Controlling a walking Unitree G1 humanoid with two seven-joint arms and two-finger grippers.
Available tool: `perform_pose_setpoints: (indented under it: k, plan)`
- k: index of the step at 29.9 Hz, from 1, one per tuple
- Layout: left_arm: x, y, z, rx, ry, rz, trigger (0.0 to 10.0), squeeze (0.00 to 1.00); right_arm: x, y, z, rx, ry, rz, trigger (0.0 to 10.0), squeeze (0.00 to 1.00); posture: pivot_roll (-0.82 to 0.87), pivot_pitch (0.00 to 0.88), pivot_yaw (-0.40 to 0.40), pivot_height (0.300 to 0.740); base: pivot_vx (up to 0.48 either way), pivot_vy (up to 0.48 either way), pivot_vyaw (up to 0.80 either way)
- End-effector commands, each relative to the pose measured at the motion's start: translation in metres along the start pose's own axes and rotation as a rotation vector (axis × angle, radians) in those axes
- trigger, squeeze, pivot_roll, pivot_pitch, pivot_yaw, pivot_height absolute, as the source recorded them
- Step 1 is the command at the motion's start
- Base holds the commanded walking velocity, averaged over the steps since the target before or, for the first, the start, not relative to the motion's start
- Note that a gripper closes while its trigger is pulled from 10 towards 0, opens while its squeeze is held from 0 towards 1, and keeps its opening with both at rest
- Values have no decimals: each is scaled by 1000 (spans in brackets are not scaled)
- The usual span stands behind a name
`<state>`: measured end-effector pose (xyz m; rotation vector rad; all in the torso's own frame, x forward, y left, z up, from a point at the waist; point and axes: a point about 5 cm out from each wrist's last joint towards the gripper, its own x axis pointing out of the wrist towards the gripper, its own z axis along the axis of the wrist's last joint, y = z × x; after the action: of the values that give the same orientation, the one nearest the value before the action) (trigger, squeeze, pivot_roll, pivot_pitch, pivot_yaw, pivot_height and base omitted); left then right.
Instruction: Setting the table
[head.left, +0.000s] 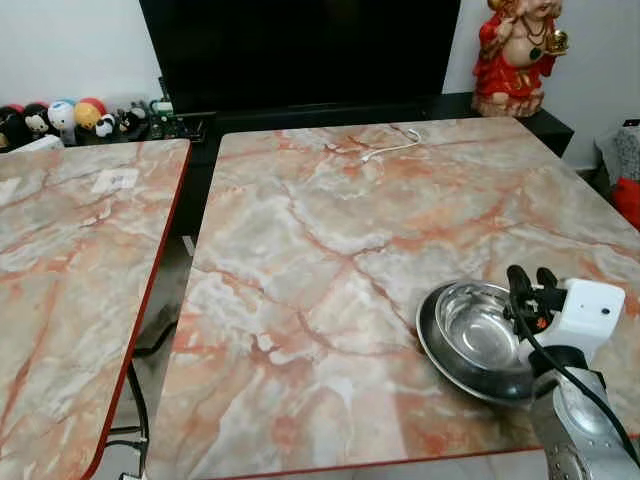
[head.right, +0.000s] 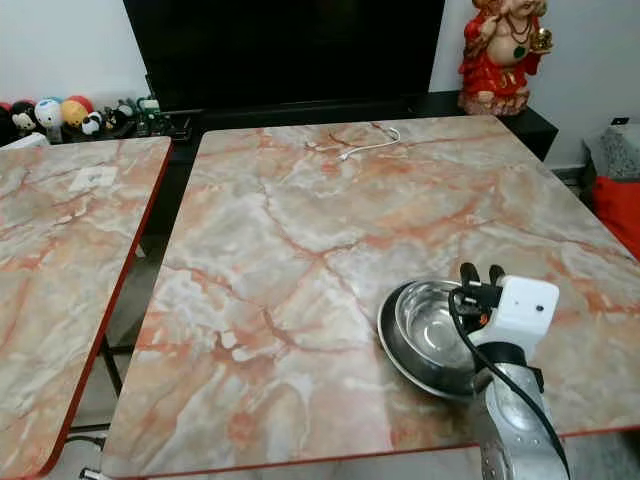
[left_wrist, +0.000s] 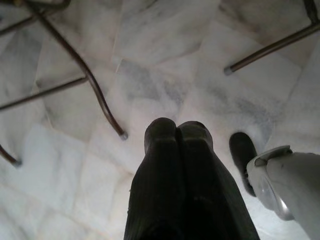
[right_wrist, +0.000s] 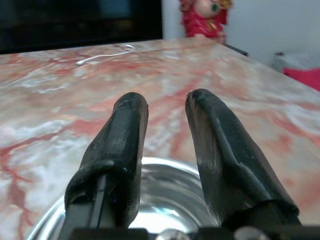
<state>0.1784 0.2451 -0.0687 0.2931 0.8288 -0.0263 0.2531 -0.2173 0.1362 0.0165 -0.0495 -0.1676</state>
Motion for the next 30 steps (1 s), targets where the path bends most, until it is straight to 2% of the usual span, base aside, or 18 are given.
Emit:
perform_pose_setpoints:
  k: [1, 17, 25, 30]
  plan:
    - [-4, 3, -13, -24, 45, 18, 10000, 0, 4, 7, 3, -11, -23, 42, 10000, 0, -13, 0, 17, 740, 0, 0, 800]
    - [-4, 3, -13, -6, 51, 6, 10000, 0, 1, 15, -2, 24, -48, 76, 10000, 0, -19, 0, 37, 740, 0, 0, 800]
    - [-5, 2, -15, -18, 62, 4, 10000, 0, 2, 17, -1, 49, -67, 89, 10000, 0, -17, 0, 35, 740, 0, 0, 164]
    - [-6, 7, -19, -33, 78, 16, 10000, 0, 2, 20, -2, 56, -67, 97, 10000, 0, -14, 0, 33, 740, 0, 0, 0]
